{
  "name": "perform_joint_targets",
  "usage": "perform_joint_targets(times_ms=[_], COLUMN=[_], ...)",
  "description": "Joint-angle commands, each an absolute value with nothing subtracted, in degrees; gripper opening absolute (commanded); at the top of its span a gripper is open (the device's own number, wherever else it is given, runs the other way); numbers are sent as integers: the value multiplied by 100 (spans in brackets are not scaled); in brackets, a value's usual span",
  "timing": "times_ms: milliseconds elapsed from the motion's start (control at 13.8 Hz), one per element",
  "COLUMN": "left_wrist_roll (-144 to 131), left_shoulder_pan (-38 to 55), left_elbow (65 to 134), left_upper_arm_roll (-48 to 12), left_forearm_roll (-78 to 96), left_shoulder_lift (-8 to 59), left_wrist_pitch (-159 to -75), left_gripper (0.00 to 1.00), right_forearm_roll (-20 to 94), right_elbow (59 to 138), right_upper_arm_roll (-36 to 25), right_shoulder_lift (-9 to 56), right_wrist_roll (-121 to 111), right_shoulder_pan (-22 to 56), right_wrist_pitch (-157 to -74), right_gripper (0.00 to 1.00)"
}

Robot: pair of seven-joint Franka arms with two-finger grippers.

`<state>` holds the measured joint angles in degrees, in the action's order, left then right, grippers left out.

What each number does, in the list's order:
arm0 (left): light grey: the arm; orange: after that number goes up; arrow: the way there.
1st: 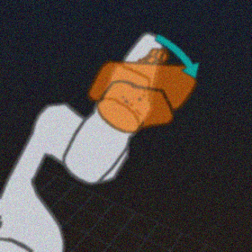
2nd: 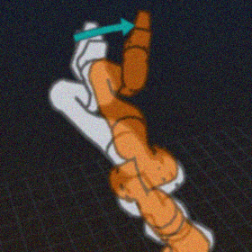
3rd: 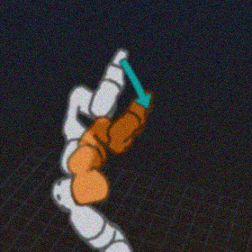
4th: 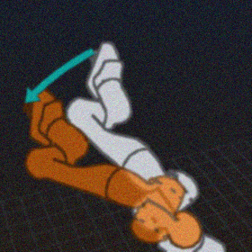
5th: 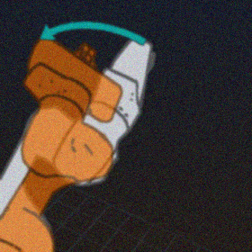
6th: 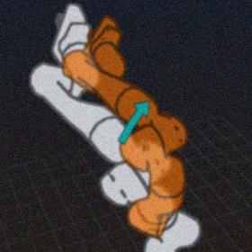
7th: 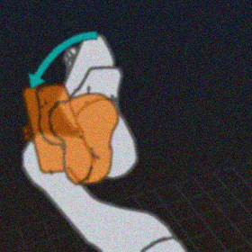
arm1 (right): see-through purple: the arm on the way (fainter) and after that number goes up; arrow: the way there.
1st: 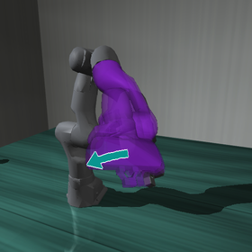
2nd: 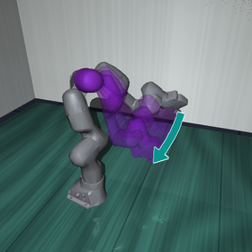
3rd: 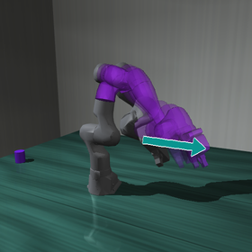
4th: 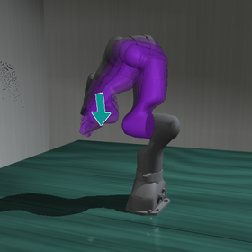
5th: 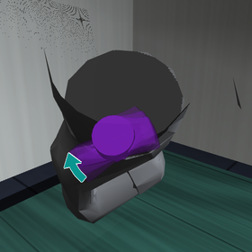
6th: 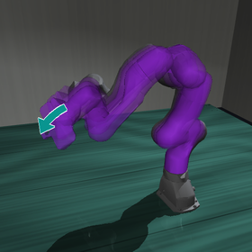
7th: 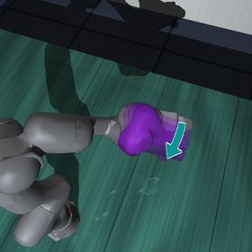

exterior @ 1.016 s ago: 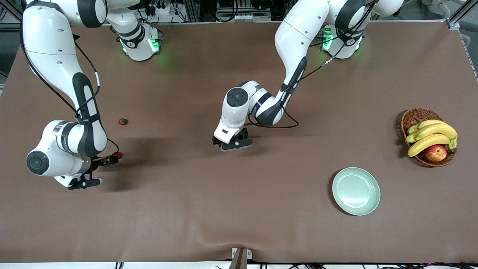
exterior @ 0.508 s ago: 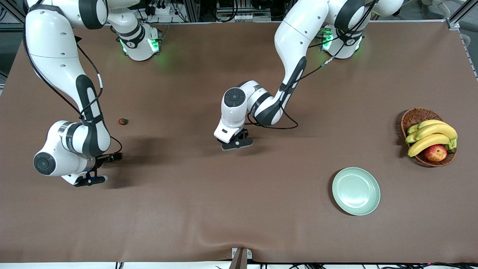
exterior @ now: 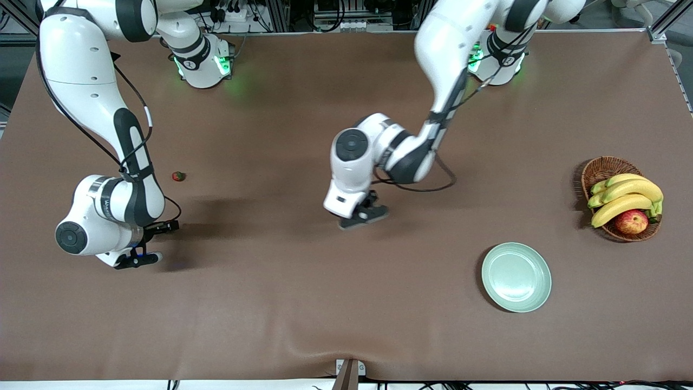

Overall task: Collect all strawberries into plate
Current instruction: 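Lower the strawberry into the plate with the left gripper and open it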

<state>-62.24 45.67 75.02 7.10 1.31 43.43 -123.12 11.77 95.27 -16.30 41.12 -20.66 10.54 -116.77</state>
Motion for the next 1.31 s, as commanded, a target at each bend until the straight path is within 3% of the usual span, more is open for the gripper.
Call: perform_joint_targets(times_ms=[0, 145, 436, 944, 1234], left_wrist_roll=[-6249, -6197, -6135, -5845, -5845], left_shoulder_pan=[3931, 3395, 2490, 1583, 1372], left_elbow=[7725, 7734, 7831, 7813, 7822], left_upper_arm_roll=[677, 677, 668, 668, 668], left_forearm_roll=[-9, -35, -298, -299, -299], left_shoulder_lift=[3614, 3411, 3366, 4103, 4657], left_wrist_pitch=[-11543, -11094, -11074, -12452, -13244], left_gripper=[0, 0, 0, 0, 0], right_forearm_roll=[1099, 1099, 1099, 1116, 1134], right_elbow=[9598, 9598, 9598, 9545, 8879], right_upper_arm_roll=[-1626, -1626, -1626, -1626, -1355], right_shoulder_lift=[4078, 4078, 4078, 4078, 4069], right_wrist_roll=[-1995, -1995, -2074, -2057, -1978], right_shoulder_pan=[1143, 1134, 1116, 1125, 1195], right_wrist_pitch=[-11654, -11654, -11558, -11470, -11496], right_gripper=[59, 52, 40, 13, 0])
